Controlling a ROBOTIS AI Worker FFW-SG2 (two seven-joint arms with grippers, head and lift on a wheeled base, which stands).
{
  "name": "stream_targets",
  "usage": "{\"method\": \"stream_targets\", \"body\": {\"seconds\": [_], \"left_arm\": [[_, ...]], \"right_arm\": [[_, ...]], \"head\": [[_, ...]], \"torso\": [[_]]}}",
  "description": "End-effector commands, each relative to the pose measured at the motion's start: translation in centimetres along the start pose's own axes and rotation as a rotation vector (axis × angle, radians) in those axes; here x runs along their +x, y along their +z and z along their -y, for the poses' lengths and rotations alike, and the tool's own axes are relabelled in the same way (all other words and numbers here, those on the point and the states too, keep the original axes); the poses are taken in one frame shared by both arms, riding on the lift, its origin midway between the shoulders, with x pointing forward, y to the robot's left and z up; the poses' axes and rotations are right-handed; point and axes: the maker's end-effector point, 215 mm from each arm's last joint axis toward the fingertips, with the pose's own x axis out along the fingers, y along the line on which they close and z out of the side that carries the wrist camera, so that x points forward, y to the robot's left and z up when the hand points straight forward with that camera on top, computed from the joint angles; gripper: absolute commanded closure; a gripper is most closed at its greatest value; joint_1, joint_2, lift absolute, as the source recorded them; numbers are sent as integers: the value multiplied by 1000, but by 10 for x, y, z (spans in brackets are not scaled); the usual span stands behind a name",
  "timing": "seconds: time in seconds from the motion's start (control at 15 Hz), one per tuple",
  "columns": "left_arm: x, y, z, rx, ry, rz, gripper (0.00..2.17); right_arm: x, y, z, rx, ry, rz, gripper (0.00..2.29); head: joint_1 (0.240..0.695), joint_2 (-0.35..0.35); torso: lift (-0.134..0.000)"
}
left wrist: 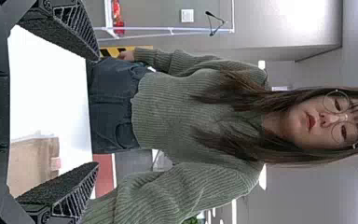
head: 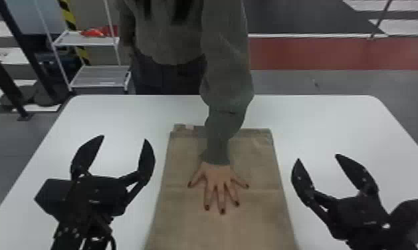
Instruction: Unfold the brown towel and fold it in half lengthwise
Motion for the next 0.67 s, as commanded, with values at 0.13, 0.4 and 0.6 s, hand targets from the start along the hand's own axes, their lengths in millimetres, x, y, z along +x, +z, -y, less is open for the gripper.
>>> {"method": "stream_targets", "body": {"seconds": [0.13, 0.4, 0.6], "left_arm": [[0, 0, 0, 0, 0, 2, 87], [-1, 0, -1, 2, 0, 0, 87], [-1, 0, 0, 0, -1, 2, 87]], "right_arm": [[-1, 0, 0, -1, 1, -1, 130], [-1, -1, 0, -1, 1, -2, 130], [0, -1, 2, -2, -2, -2, 130]], "head": [[695, 19], [695, 20], [695, 20]], "torso": [[-125], [-125], [-125]]}}
